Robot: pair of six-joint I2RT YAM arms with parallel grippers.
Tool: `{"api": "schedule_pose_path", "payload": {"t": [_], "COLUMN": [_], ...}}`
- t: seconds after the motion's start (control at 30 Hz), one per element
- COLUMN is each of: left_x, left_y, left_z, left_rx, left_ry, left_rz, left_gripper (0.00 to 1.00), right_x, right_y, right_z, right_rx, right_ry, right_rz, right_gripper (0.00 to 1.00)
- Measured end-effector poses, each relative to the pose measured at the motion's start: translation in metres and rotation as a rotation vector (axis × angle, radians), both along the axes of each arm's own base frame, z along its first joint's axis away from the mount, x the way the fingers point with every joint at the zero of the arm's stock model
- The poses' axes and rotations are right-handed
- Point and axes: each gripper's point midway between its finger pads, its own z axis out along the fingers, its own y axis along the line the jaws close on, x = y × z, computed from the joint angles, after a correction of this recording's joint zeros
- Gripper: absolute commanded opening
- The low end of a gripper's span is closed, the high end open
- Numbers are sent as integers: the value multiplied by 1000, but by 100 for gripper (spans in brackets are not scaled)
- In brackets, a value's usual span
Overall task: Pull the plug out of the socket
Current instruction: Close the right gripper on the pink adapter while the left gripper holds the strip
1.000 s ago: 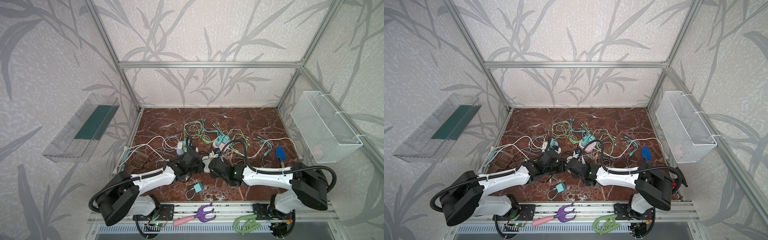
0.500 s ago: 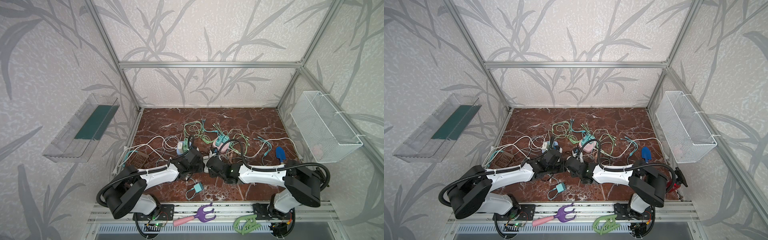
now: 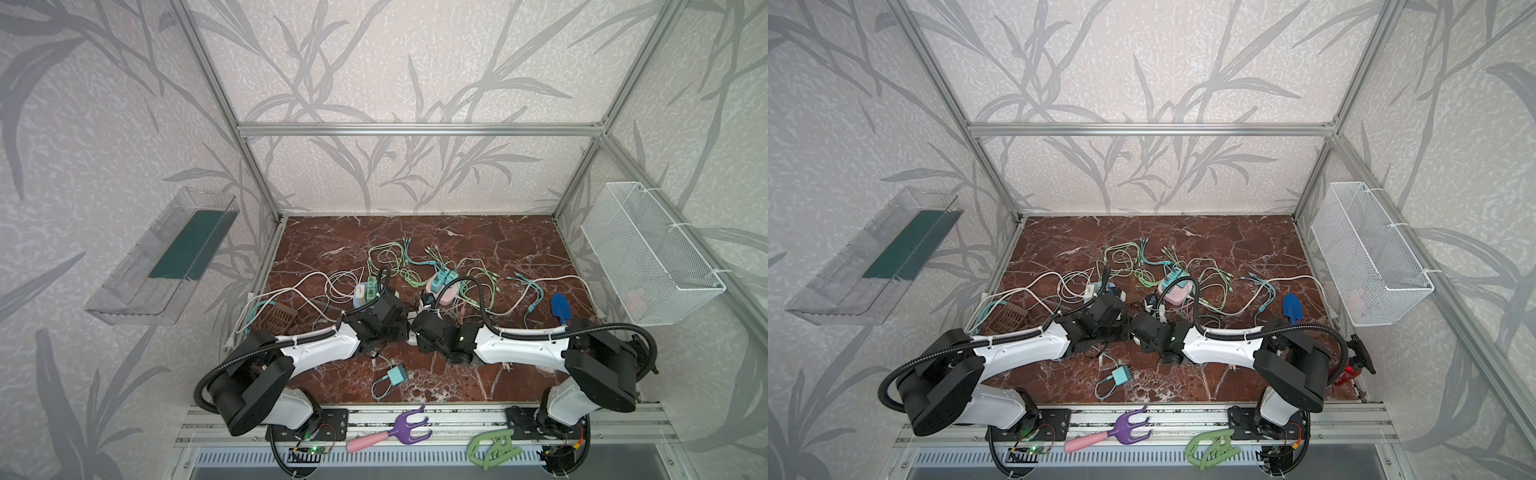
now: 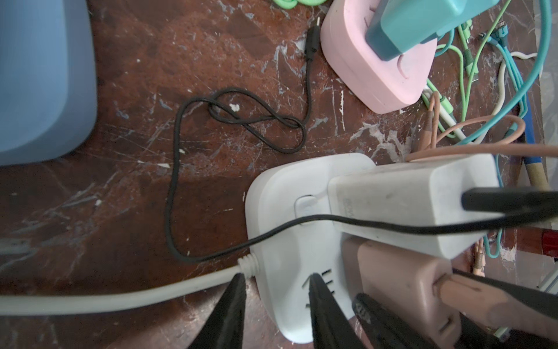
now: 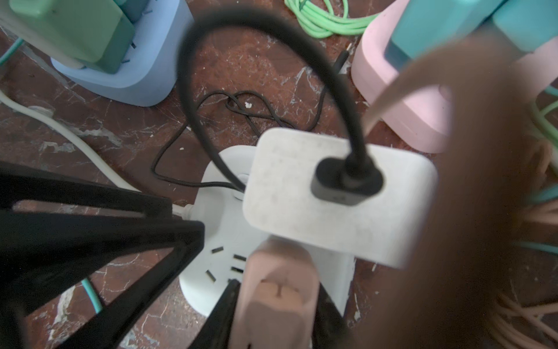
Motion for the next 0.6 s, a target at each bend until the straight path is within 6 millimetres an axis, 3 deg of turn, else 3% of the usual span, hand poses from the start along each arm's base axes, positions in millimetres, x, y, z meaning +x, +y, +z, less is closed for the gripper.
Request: {"api": "schedule_pose_path", "payload": {"t": [0.33,0.6], "left_x": [4,4], "left_y": [-10,-9], "left_z": [-9,-9], "left_rx": [-21,-28], "left_ry": [24,33], "left_rz": [-6,11], "left_gripper": [36,36], "right_x": [6,6], "right_y": [-4,-4], "right_z": [0,1], "right_rx": [-38,-50], "right_ry": [1,2], "right_rz": [-11,-12], "right_gripper": [22,19]}}
